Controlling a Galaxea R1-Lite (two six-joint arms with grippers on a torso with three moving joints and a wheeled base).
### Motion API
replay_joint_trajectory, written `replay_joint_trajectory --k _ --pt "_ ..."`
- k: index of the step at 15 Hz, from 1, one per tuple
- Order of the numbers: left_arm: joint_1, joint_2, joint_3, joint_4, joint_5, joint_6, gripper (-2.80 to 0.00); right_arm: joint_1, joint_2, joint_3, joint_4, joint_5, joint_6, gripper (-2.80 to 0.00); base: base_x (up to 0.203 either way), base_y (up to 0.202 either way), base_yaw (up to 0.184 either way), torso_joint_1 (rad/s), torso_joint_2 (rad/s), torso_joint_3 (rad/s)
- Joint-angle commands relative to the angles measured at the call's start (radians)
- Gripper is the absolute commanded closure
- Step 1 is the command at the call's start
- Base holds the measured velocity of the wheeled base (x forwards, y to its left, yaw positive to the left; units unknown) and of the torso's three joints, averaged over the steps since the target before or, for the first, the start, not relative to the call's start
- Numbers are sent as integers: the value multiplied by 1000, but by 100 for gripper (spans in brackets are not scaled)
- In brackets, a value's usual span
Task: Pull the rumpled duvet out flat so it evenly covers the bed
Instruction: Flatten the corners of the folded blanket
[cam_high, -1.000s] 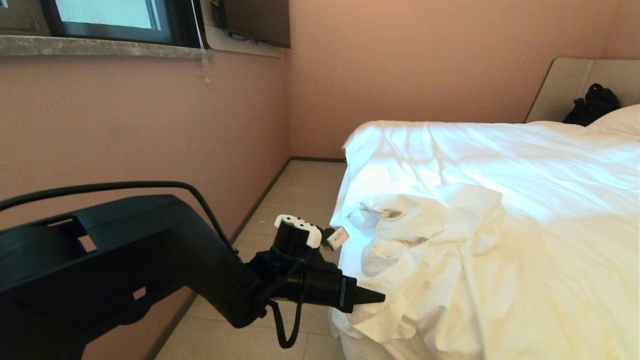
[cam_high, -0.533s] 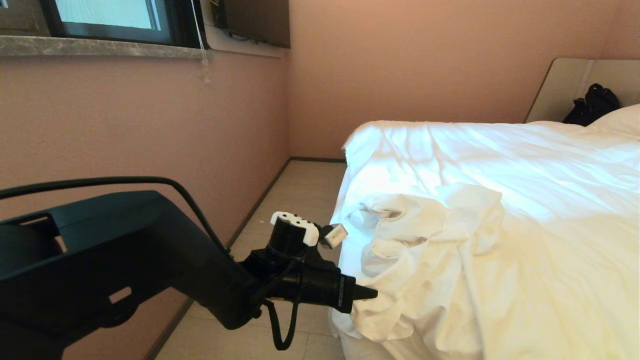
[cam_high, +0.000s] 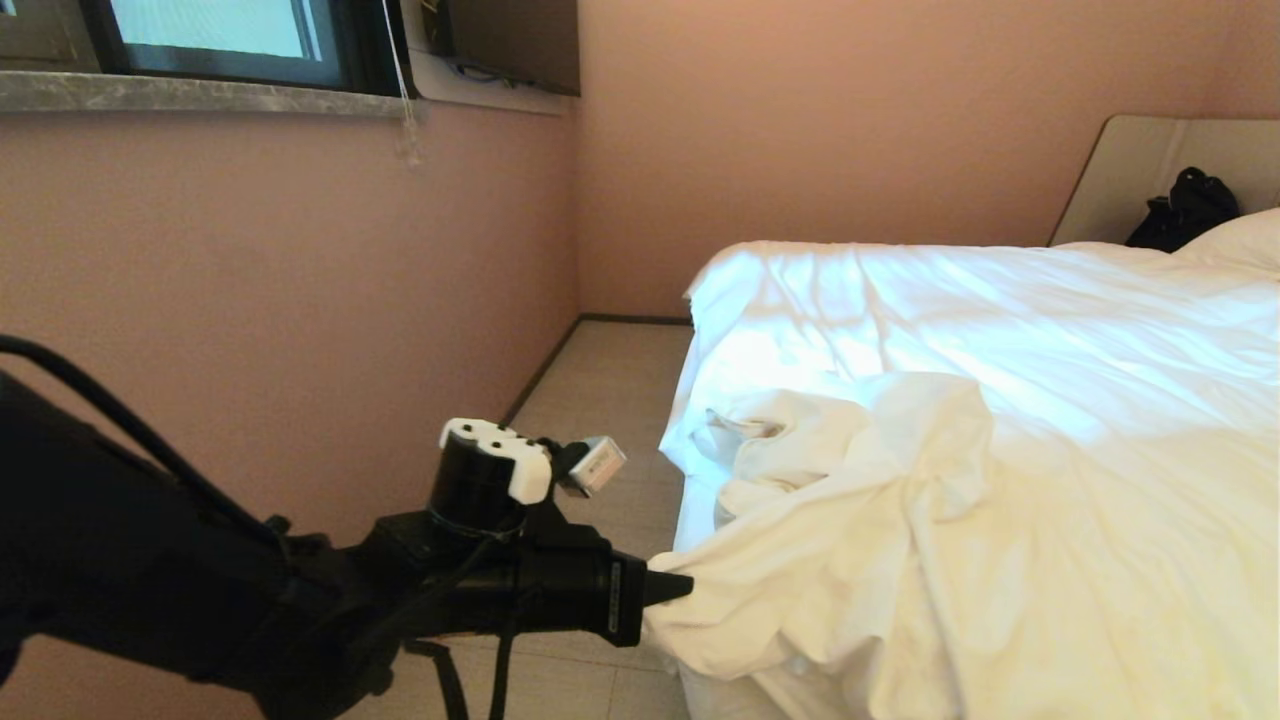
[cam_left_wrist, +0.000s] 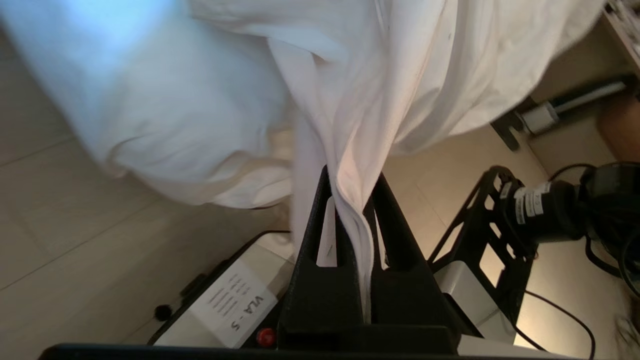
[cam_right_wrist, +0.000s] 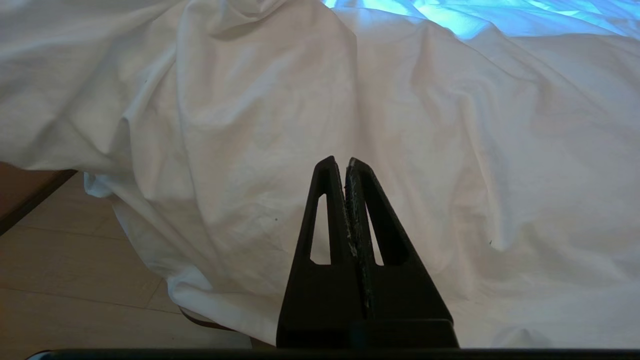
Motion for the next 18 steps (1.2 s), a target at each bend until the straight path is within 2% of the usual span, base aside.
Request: replay_joint_trajectory --k 1,3,5,8,10,13,18 --pt "11 -143 55 9 37 -3 0 0 0 0 0 0 -1 0 0 0 0 0 0 0" --pt "24 -246 98 67 140 -4 0 0 0 0 0 0 -1 0 0 0 0 0 0 0" --pt "36 -355 134 135 191 -5 0 0 0 0 0 0 -1 0 0 0 0 0 0 0" --pt "68 -488 171 246 216 -27 0 0 0 0 0 0 -1 0 0 0 0 0 0 0" --pt "125 -545 201 282 221 -59 0 0 0 0 0 0 -1 0 0 0 0 0 0 0" --pt "179 -609 257 338 223 -65 0 0 0 0 0 0 -1 0 0 0 0 0 0 0" --pt "219 -708 372 348 294 -67 0 0 0 0 0 0 -1 0 0 0 0 0 0 0"
